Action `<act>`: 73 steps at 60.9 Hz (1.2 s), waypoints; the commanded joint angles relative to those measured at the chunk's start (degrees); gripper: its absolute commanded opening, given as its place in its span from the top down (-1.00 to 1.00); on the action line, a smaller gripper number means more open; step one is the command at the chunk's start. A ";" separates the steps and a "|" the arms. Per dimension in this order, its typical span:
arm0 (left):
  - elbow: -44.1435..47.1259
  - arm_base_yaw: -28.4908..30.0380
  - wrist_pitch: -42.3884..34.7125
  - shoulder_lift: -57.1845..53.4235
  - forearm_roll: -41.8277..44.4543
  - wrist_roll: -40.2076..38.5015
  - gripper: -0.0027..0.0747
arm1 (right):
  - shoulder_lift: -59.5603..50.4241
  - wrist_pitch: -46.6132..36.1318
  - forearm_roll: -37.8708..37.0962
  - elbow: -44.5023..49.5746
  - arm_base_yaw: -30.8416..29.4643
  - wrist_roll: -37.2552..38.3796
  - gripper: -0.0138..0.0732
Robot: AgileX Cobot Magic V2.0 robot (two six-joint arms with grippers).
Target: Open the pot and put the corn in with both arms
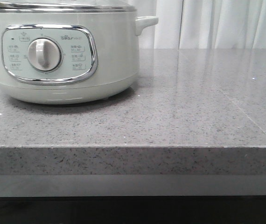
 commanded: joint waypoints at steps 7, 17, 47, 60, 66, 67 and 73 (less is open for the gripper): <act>-0.11 0.11 -5.00 -1.23 -0.36 -0.61 0.98 | -3.77 -3.20 -0.65 1.58 -0.79 1.01 0.84; -0.11 0.11 -5.00 -1.23 -0.36 -0.61 0.98 | -3.83 -3.20 -0.65 1.58 -0.79 1.01 0.84; -0.11 0.11 -5.00 -1.23 -0.36 -0.61 0.98 | -3.83 -3.20 -0.65 1.58 -0.79 1.01 0.84; -0.11 0.11 -5.00 -1.23 -0.36 -0.61 0.98 | -3.83 -3.20 -0.65 1.58 -0.79 1.01 0.84; -0.11 0.11 -5.00 -1.23 -0.36 -0.61 0.98 | -3.83 -3.20 -0.65 1.58 -0.79 1.01 0.84; -0.11 0.11 -5.00 -1.23 -0.36 -0.61 0.98 | -3.83 -3.20 -0.65 1.58 -0.79 1.01 0.84; -0.11 0.11 -5.00 -1.23 -0.36 -0.61 0.98 | -3.83 -3.20 -0.65 1.58 -0.79 1.01 0.84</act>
